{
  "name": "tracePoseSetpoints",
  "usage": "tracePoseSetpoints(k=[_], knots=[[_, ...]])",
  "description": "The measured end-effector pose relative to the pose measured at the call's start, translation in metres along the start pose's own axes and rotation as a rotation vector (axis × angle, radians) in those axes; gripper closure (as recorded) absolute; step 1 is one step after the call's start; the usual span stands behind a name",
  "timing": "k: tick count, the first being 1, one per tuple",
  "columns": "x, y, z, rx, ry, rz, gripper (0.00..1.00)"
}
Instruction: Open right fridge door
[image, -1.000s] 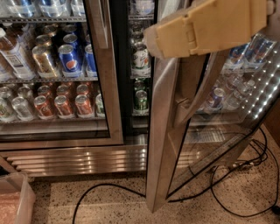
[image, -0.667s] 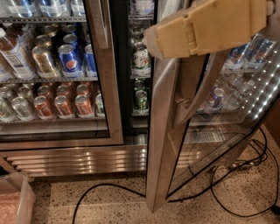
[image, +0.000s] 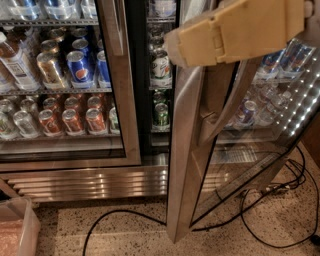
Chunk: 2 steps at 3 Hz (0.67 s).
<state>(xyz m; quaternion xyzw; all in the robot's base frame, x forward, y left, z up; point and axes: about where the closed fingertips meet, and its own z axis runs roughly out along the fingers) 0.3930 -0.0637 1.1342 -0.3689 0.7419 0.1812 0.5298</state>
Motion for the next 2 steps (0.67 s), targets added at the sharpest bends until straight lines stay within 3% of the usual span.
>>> tracePoseSetpoints(k=[2], knots=[[0.0,0.0,0.0,0.0,0.0,0.0,0.0]])
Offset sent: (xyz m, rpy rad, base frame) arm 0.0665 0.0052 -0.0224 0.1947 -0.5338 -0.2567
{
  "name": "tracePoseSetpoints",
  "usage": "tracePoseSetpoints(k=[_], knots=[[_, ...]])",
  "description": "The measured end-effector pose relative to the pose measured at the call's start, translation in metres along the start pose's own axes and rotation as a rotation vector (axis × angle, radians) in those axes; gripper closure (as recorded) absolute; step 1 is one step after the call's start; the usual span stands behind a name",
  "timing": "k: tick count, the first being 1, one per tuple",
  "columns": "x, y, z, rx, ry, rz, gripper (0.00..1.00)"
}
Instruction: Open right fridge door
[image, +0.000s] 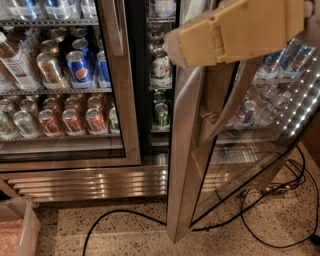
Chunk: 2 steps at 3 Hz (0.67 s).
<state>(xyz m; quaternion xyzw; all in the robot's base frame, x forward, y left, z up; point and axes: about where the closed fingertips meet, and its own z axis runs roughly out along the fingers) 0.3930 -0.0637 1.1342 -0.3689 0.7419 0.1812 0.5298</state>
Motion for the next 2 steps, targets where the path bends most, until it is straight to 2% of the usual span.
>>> tracePoseSetpoints(k=[2], knots=[[0.0,0.0,0.0,0.0,0.0,0.0,0.0]])
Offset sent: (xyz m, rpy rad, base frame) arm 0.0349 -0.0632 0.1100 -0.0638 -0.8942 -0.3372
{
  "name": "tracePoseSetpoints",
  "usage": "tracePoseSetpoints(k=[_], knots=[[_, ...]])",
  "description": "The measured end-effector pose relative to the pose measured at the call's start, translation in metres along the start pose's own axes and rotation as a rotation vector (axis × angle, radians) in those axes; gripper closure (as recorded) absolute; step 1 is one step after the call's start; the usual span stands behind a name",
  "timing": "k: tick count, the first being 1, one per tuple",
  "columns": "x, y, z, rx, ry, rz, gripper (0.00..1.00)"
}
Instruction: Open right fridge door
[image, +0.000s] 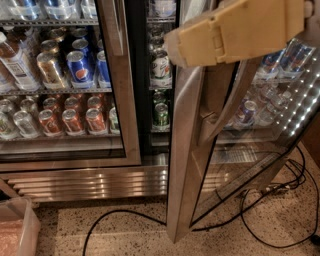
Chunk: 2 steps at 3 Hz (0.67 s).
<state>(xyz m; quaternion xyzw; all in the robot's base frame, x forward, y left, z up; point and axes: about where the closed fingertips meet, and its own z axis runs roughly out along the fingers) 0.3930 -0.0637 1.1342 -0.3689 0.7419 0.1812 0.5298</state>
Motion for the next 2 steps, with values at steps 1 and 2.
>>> tracePoseSetpoints(k=[1,2], knots=[[0.0,0.0,0.0,0.0,0.0,0.0,0.0],[0.0,0.0,0.0,0.0,0.0,0.0,0.0]])
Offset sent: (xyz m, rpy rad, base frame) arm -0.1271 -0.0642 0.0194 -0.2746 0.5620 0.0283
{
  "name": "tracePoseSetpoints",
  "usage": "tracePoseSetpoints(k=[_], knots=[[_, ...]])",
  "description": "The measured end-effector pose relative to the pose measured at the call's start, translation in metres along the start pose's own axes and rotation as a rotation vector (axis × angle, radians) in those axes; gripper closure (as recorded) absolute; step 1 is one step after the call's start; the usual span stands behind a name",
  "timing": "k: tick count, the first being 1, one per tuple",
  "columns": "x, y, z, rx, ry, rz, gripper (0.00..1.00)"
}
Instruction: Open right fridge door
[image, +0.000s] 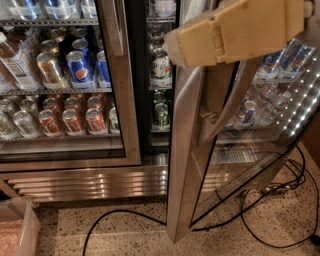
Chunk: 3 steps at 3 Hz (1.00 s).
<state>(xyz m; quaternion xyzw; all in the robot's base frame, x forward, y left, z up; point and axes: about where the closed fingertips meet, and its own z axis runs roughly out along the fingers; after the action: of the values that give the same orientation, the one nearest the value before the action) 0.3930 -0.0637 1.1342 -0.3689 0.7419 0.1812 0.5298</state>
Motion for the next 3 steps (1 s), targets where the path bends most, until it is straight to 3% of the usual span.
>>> tracePoseSetpoints(k=[3], knots=[[0.0,0.0,0.0,0.0,0.0,0.0,0.0]])
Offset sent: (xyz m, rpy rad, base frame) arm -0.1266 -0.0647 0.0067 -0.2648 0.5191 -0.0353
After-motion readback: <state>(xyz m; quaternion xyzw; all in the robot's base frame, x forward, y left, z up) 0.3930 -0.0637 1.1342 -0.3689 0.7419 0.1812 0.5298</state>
